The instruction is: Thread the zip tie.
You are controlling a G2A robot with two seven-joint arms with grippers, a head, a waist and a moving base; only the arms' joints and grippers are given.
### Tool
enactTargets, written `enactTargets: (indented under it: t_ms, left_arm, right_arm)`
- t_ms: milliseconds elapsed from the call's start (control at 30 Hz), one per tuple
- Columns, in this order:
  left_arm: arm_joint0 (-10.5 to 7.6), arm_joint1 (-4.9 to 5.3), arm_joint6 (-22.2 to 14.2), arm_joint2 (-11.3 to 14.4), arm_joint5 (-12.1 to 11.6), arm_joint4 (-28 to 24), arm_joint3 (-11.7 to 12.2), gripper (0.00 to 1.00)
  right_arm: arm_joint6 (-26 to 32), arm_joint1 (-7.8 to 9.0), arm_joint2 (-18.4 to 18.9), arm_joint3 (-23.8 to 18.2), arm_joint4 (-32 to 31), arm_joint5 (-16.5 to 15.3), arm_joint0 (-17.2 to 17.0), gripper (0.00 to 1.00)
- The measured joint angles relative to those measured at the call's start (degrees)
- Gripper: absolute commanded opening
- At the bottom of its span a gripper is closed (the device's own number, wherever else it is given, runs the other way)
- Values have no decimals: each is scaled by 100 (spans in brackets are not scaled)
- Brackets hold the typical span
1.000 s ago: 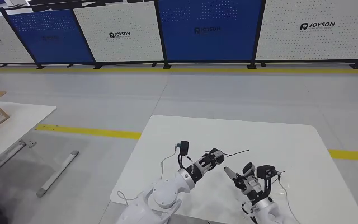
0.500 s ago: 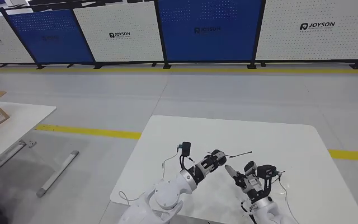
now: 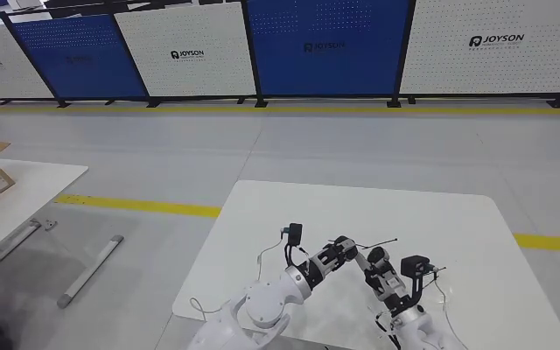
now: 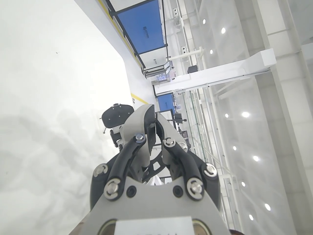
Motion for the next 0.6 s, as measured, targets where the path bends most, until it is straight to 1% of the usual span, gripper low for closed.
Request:
enactTargets:
  t_ms: [133,167,367,433,467,600]
  left_arm:
    - [-9,-7,17,29,27,54,20,0]
    - [-11,-9,21,34,29,60,25,0]
    - [-10,-13,5,64,44,123,34,0]
    - [-4,-13,4,70,45,156,30,0]
    - [-2,-13,7,73,47,169,30,0]
    - [-1,-19,15,105,59,215,40,0]
  right_arm:
    - [-25,2,1,-37,-41,-32,-18,42]
    - [-33,2,-1,-46,-47,-40,-22,40]
    - [-92,1,7,-70,-56,-46,-38,35]
    - [-106,0,8,-74,-68,-44,-39,35]
    - [-111,0,8,-76,-72,-44,-40,33]
    - [-130,-1,8,-82,-94,-43,-42,31]
